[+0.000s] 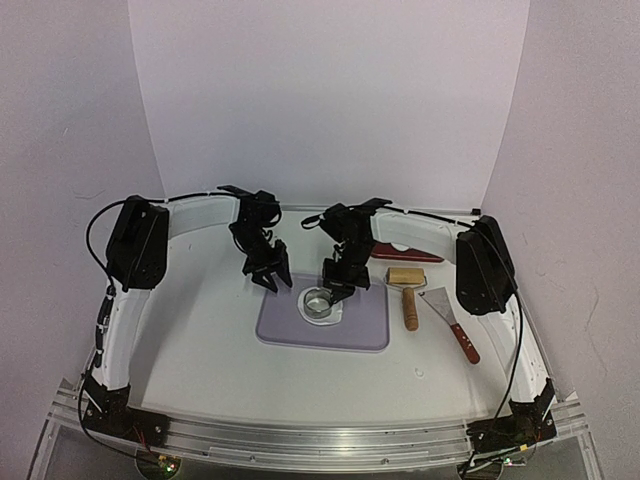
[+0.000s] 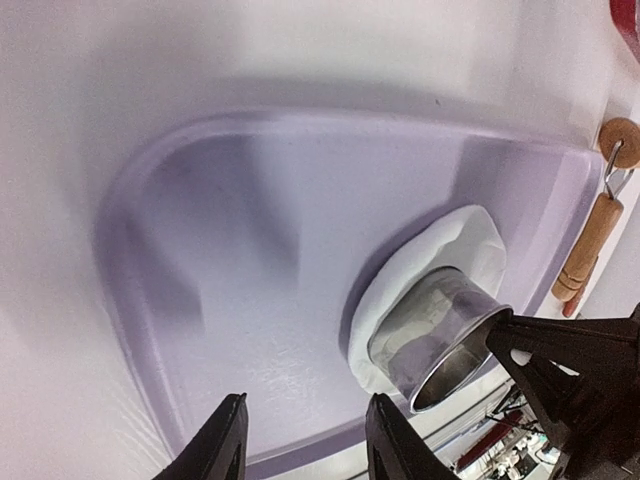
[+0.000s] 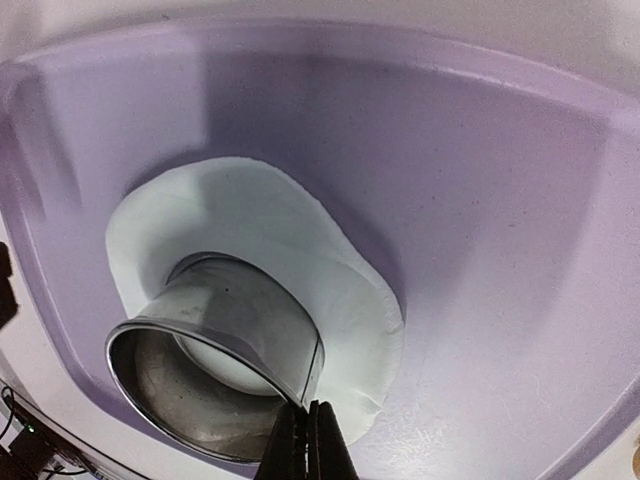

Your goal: Roll out the dumpling wrappers from the dough

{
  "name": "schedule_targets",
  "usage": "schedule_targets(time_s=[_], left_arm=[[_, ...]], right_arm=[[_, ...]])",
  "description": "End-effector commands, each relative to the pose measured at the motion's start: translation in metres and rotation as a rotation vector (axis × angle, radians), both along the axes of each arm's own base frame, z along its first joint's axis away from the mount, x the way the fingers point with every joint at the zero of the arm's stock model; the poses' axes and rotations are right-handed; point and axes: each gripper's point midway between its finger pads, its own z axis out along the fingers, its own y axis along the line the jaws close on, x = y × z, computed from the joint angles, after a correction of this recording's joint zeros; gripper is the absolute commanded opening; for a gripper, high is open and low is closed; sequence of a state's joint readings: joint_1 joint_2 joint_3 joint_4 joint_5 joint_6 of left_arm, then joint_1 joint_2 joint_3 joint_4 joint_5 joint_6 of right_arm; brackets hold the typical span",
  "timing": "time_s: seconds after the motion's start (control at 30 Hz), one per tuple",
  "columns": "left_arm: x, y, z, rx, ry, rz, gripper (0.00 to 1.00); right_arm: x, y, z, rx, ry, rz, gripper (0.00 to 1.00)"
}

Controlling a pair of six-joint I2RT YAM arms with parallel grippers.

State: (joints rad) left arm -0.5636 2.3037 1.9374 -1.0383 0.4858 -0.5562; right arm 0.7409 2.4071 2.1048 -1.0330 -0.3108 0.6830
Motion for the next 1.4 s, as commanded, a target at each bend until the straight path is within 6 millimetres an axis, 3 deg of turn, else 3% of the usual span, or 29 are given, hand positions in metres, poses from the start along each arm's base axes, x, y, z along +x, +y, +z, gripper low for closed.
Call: schedule_targets(time_s=[0.0, 0.2, 0.6, 0.93, 1.37], left_arm=[[0.01, 0.014, 0.033, 0.015, -0.092, 0.037, 0.42], [0.009, 0.0, 0.024, -0.03, -0.088, -0.025, 0.38], [0.007, -0.049, 0.013, -0.202, -0.115, -0.123, 0.4], [0.006, -0.054, -0.019, -0.208, -0.084, -0.13, 0.4], [-0.017, -0.064, -0.032, -0.242, -0.031, -0.177, 0.35]], right_arm=[[-0.016, -0.032, -0.012, -0.134, 0.051, 0.013, 0.0], [-0.016, -0.029, -0.008, -0.118, 0.045, 0.02, 0.0], [-0.018, -0.029, -0.008, -0.115, 0.055, 0.024, 0.0], [-0.019, -0.029, -0.01, -0.119, 0.068, 0.023, 0.0], [-0.018, -0.029, -0.012, -0.129, 0.073, 0.027, 0.0]])
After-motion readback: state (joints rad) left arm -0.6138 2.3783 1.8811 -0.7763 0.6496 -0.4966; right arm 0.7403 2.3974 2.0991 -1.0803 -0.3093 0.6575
